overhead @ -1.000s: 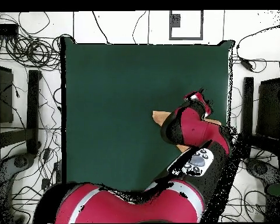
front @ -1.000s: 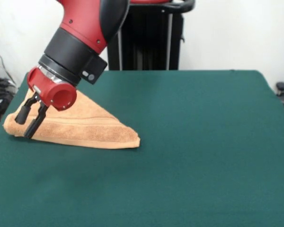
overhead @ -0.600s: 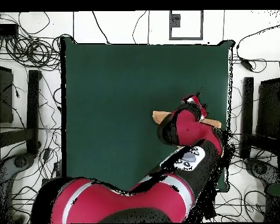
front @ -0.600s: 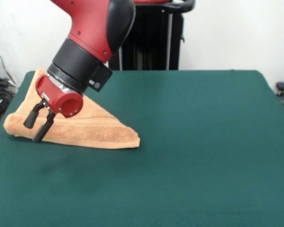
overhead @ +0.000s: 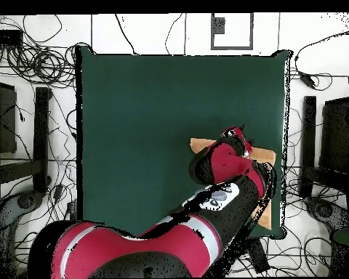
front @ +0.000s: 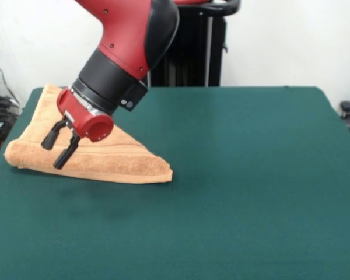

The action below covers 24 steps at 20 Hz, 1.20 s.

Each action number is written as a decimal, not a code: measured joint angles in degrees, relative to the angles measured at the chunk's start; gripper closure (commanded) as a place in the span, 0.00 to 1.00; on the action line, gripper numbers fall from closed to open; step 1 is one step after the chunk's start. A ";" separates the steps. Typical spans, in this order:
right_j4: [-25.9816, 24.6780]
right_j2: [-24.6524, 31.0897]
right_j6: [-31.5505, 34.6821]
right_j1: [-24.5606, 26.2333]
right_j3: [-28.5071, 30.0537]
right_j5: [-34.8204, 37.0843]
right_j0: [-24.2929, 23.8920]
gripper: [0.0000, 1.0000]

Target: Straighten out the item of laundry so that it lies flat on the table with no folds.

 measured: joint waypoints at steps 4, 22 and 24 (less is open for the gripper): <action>-0.30 -1.33 0.00 -0.81 0.01 3.78 0.05 0.00; -2.02 -1.41 0.00 -2.10 0.02 2.87 -2.45 0.00; -2.00 -1.48 0.00 -1.23 0.01 2.70 -2.17 0.00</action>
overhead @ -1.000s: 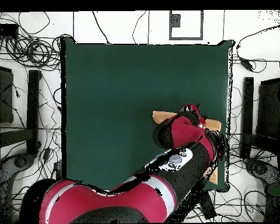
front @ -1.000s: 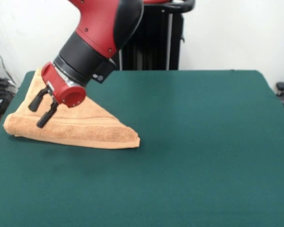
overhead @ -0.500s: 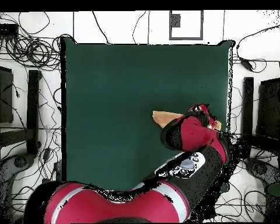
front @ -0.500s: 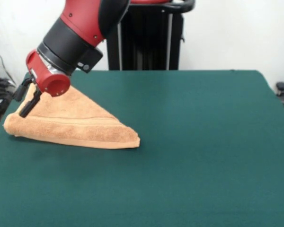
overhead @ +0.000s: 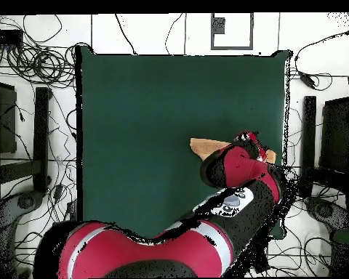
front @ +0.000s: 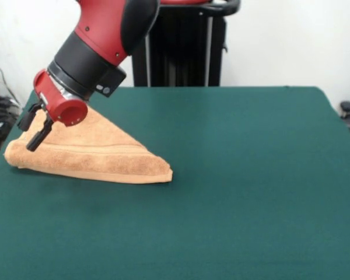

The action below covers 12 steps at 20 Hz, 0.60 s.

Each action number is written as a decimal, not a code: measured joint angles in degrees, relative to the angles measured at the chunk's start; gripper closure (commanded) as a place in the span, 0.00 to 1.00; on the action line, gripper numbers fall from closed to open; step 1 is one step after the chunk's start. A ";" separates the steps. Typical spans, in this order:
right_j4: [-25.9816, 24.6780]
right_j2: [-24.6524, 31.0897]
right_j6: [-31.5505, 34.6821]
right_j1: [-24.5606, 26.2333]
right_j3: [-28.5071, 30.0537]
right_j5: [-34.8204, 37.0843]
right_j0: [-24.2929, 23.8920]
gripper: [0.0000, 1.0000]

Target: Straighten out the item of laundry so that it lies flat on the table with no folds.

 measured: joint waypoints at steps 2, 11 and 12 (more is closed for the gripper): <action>0.05 -0.01 0.00 0.56 -0.01 -0.01 0.17 0.00; 0.14 -0.01 0.00 4.03 0.21 -0.01 0.62 0.00; 0.16 -0.01 0.00 4.22 0.33 -0.01 0.60 0.00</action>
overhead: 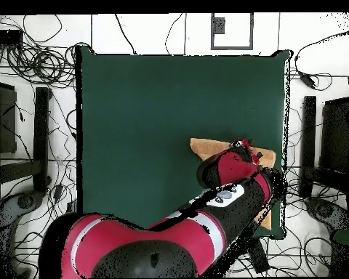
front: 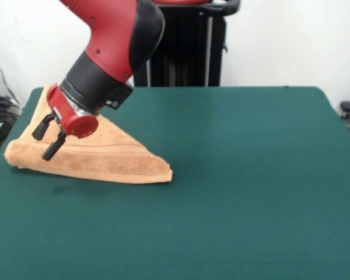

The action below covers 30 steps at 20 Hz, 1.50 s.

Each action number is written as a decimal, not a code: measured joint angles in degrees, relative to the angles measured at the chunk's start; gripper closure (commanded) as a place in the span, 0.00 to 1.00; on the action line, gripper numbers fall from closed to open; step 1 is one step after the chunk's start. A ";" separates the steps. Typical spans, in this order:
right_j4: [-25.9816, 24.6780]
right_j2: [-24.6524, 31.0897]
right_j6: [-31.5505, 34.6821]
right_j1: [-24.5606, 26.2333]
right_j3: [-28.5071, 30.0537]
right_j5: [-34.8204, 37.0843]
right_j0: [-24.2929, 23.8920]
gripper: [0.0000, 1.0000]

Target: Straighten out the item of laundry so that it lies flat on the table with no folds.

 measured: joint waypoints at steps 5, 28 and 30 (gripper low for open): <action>0.00 -0.07 0.00 0.09 0.85 0.00 -0.05 0.00; 0.01 -2.64 0.00 0.41 1.38 -0.11 -0.75 0.00; 0.02 -3.01 0.00 0.78 1.37 -0.40 -0.75 0.00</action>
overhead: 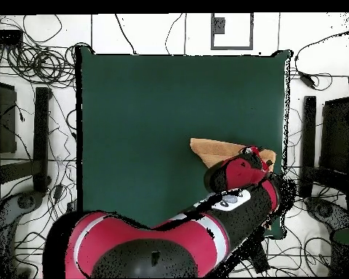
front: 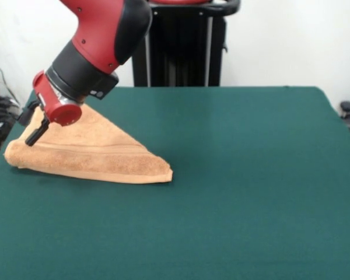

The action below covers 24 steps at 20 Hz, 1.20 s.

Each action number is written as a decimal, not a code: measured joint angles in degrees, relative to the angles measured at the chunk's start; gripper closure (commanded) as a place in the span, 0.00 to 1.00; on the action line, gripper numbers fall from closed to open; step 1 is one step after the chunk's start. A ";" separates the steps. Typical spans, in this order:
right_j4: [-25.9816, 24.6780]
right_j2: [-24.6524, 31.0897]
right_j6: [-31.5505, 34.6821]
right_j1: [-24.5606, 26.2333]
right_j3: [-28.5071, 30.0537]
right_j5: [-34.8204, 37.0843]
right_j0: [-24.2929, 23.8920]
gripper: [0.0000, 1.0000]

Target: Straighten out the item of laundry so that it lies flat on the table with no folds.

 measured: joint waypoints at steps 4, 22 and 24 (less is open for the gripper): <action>-0.01 -0.52 0.01 1.80 0.00 -1.90 -0.05 0.00; 0.37 -0.52 0.01 6.51 -0.03 -7.76 -1.22 0.00; 0.37 -0.53 0.01 6.53 -0.03 -8.02 -1.56 0.00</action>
